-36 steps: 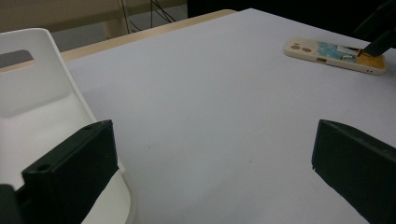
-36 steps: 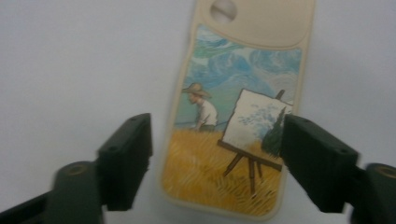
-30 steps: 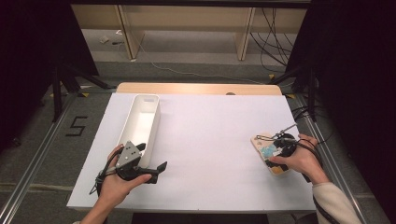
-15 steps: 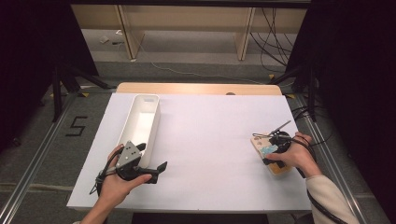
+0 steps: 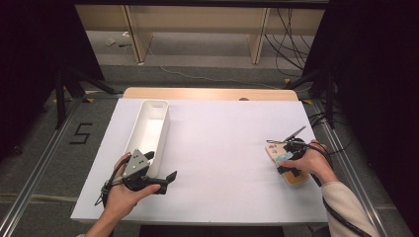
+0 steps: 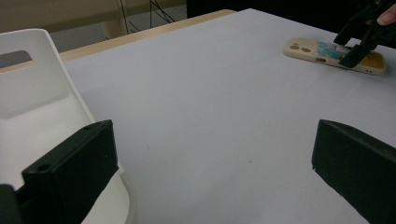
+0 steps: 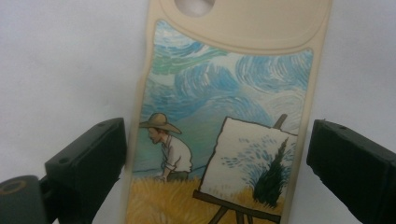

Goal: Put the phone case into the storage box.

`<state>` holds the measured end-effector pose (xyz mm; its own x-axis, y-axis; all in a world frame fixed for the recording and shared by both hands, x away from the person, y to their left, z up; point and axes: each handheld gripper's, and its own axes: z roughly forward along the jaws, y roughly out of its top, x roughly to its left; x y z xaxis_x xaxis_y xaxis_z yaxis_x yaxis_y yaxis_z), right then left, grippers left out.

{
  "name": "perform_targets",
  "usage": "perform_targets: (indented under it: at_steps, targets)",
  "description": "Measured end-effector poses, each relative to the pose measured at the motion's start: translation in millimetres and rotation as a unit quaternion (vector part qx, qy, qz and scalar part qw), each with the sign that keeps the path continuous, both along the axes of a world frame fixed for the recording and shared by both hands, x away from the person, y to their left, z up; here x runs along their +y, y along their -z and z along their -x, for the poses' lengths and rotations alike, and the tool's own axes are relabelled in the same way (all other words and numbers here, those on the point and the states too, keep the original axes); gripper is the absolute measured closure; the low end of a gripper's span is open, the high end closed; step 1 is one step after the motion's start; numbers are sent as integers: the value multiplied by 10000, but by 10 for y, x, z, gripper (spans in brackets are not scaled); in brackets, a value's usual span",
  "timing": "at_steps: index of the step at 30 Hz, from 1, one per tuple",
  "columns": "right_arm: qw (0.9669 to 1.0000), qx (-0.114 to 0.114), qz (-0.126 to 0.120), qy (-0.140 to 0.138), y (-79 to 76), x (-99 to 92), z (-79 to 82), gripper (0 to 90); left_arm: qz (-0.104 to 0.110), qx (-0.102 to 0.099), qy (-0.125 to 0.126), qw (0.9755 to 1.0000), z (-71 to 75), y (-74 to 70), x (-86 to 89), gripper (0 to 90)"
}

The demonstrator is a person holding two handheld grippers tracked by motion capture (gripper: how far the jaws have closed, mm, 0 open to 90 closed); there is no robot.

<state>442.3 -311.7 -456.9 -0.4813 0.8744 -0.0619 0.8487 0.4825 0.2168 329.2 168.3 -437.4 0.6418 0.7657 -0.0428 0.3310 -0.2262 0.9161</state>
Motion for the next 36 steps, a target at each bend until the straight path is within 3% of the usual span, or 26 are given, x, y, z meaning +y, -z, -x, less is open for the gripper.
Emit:
perform_targets:
  at_steps: [7,36]
  targets:
    - [9998,147,33,91,8,6,21,70,0,-1,-1,10000,4,-2,0,0]
    - [9994,297,45,172,30,1,-13,74,-9,4,11,10000,0,4,-4,0]
